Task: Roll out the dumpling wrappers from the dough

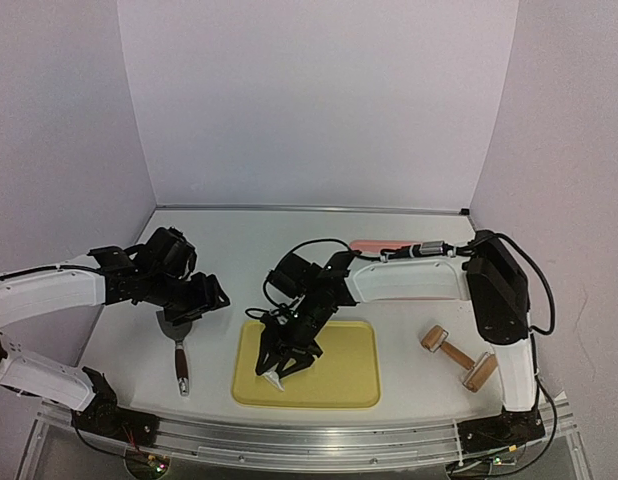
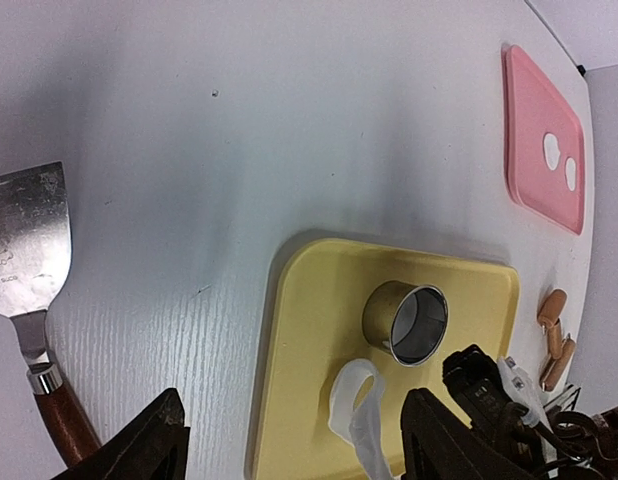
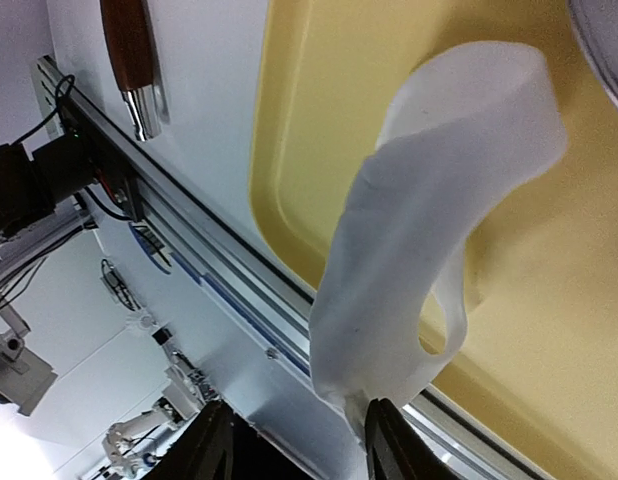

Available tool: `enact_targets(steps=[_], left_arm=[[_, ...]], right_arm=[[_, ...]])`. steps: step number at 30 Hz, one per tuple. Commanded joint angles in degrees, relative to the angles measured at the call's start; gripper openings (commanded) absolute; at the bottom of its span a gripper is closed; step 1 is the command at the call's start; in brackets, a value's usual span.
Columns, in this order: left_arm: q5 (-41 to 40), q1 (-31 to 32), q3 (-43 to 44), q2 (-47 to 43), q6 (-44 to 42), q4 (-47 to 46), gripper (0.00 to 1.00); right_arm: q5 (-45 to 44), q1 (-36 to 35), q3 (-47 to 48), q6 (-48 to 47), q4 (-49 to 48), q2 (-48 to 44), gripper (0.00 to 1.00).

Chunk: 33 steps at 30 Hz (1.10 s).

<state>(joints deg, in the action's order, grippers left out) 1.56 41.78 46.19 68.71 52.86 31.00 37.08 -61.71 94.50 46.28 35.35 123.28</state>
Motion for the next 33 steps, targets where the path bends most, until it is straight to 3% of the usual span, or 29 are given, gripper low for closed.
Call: enact_targets(steps=[1, 7, 10, 18, 22, 26, 33], left_arm=[[-0.1, -0.4, 1.7, -1.9, -0.8, -0.2, 0.74], [0.4, -0.4, 1.8, 0.3, -3.7, -0.2, 0.76], [4.6, -0.2, 1.8, 2.2, -6.0, -4.3, 0.76], [8.1, 0.2, 3.4, 7.8, -7.0, -8.8, 0.77], [9.3, 2.7, 4.5, 10.6, -6.7, -12.1, 0.77], [10.2, 3.6, 4.5, 13.0, -5.9, -13.6, 0.77], [6.1, 4.4, 6.2, 14.3, -2.4, -9.6, 0.77]], right_arm=[[-9.9, -0.2, -1.9, -5.6, 5.3, -8.4, 0.5], [-27.1, -0.2, -2.5, -13.7, 18.3, -14.7, 0.69], [-28.7, -0.2, -4.6, -16.3, 21.3, -16.1, 0.76], [-38.4, 0.5, -11.8, -13.5, 25.1, -20.4, 0.82], [-48.0, 1.3, -13.3, -12.2, 27.5, -22.9, 0.93], [-47.4, 2.2, -12.6, -15.2, 27.1, -23.6, 0.98], [-34.8, 8.6, -12.4, -17.8, 20.3, -22.5, 0.96]])
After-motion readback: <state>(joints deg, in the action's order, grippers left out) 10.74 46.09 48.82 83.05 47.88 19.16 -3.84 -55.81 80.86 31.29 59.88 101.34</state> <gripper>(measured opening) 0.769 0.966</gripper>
